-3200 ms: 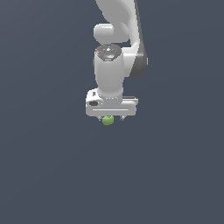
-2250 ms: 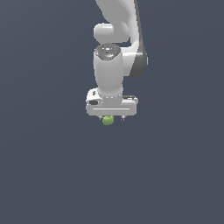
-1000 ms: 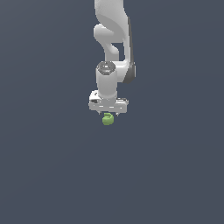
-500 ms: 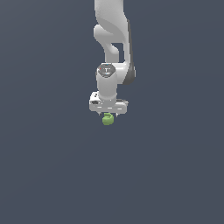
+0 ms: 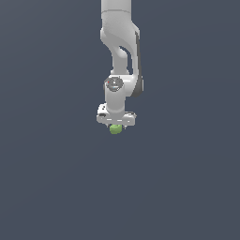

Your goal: Pick up the object and move it to a goal position.

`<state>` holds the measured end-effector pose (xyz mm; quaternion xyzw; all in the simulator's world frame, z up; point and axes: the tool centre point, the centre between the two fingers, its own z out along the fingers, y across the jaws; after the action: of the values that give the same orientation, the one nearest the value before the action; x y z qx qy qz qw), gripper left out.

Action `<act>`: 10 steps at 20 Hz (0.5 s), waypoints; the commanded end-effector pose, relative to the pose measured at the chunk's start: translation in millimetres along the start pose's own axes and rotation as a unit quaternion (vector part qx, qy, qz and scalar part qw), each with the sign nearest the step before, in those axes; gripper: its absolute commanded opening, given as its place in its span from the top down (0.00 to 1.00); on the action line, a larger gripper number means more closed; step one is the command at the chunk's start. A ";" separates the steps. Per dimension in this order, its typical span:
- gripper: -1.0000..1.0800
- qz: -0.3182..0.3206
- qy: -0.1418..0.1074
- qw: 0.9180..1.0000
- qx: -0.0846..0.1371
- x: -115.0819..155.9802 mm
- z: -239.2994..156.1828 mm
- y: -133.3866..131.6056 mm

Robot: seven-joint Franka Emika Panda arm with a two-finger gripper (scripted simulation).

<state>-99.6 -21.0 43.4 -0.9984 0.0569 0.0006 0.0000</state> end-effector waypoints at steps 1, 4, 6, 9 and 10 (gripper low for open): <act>0.04 0.000 0.001 1.000 0.000 0.5 3.6 0.0; 1.00 0.000 0.001 1.000 0.000 0.5 3.8 -0.1; 1.00 0.000 0.001 1.000 0.000 0.5 3.8 -0.1; 1.00 0.000 0.001 1.000 0.000 0.5 3.8 -0.1; 1.00 0.000 0.001 1.000 0.000 0.5 3.8 -0.1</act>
<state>-99.2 -20.8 40.5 -0.9984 0.0567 -0.0001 0.0001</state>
